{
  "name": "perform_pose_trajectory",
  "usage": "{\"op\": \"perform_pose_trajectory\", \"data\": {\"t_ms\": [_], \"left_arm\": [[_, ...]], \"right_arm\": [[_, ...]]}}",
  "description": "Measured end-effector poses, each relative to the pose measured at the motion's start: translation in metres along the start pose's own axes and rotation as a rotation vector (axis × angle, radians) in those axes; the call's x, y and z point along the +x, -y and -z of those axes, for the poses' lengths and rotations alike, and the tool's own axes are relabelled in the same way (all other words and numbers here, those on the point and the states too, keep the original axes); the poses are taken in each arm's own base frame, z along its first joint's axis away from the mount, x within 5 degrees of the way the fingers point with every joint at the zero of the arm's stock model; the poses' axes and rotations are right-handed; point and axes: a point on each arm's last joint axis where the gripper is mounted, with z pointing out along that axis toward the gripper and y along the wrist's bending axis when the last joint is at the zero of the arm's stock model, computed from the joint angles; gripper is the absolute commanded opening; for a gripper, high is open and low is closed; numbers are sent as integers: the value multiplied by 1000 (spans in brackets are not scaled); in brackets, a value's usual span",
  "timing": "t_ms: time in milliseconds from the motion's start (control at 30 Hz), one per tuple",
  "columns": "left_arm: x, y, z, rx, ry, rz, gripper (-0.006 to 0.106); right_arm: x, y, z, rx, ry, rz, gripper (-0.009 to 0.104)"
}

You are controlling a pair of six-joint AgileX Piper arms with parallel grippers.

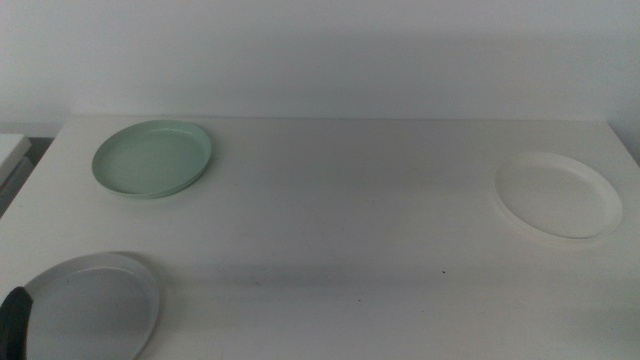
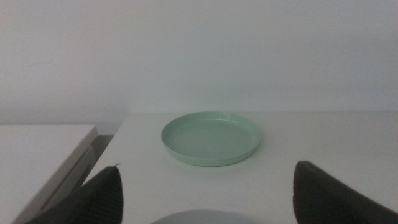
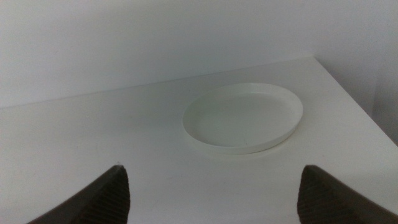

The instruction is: Stack the three bowls on top of each other.

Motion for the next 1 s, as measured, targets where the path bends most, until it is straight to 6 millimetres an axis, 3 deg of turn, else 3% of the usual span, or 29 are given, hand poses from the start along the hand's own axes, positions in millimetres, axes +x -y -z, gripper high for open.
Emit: {"op": "perform_pose_trajectory", "data": {"t_ms": [233, 300, 467, 633, 733, 867, 1000], "left_arm": [[0, 0, 0, -5, -3, -26, 94], [-8, 0, 1, -11, -3, -26, 94], [-57, -1, 4, -39, -59, -69, 94], [-125, -1, 7, -50, -192, -120, 94], [-156, -2, 5, -62, -306, -141, 94], [-181, -3, 2, -68, -445, -143, 94], [-192, -4, -6, -69, -574, -119, 94]], "right_arm": [[0, 0, 0, 0, 0, 0, 75], [0, 0, 0, 0, 0, 0, 75], [0, 0, 0, 0, 0, 0, 75], [0, 0, 0, 0, 0, 0, 75], [-1, 0, 0, -2, 7, 0, 75], [-1, 0, 0, -3, 13, 0, 75], [-1, 0, 0, -4, 15, 0, 75]]}}
